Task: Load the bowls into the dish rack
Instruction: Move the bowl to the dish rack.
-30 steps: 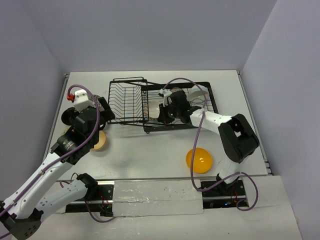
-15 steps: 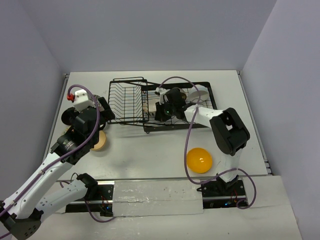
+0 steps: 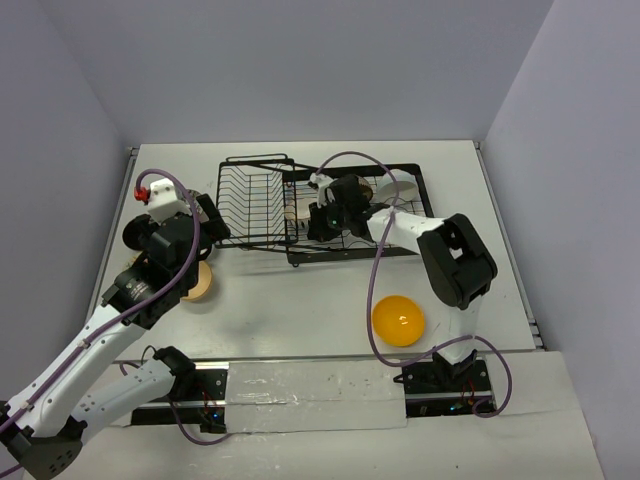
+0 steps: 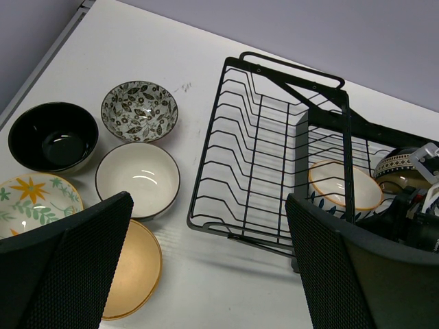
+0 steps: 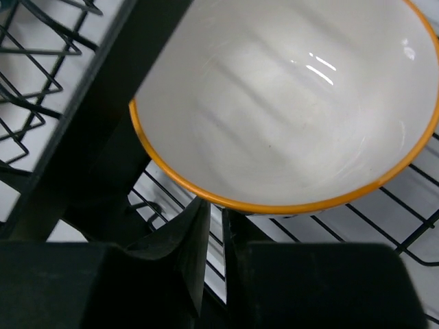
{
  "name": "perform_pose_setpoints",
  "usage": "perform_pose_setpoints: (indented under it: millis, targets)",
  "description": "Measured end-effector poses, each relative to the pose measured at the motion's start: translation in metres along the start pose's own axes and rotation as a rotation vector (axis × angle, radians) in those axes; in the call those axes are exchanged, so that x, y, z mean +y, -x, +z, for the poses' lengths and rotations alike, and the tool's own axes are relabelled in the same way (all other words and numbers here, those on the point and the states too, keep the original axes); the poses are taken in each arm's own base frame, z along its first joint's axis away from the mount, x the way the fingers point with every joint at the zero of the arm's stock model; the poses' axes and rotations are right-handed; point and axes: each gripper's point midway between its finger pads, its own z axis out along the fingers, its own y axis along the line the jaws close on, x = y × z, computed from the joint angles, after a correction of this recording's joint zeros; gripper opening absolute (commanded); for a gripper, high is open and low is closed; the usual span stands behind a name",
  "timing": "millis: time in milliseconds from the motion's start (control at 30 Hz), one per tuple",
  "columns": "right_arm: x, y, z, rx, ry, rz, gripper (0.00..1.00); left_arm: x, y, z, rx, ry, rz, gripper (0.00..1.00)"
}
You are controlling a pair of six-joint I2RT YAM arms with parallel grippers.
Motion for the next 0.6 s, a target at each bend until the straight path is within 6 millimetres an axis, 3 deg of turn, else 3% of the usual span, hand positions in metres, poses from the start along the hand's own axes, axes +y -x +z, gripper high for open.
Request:
perform_pose_setpoints:
  millis: [67, 167, 600]
  targets:
    - [0.000, -0.004, 0.000, 0.006, 0.001, 0.003, 0.34, 0.000, 0.000, 0.000, 0.000, -0.001, 0.000, 0.99]
    - [0.001, -0.014, -0.005, 0.024, 0.003, 0.008, 0.37, -0.001, 0.000, 0.000, 0.002, -0.003, 0.000, 0.99]
    - [0.011, 0.004, -0.032, -0.027, 0.003, -0.011, 0.39, -0.001, 0.000, 0.000, 0.003, -0.005, -0.001, 0.99]
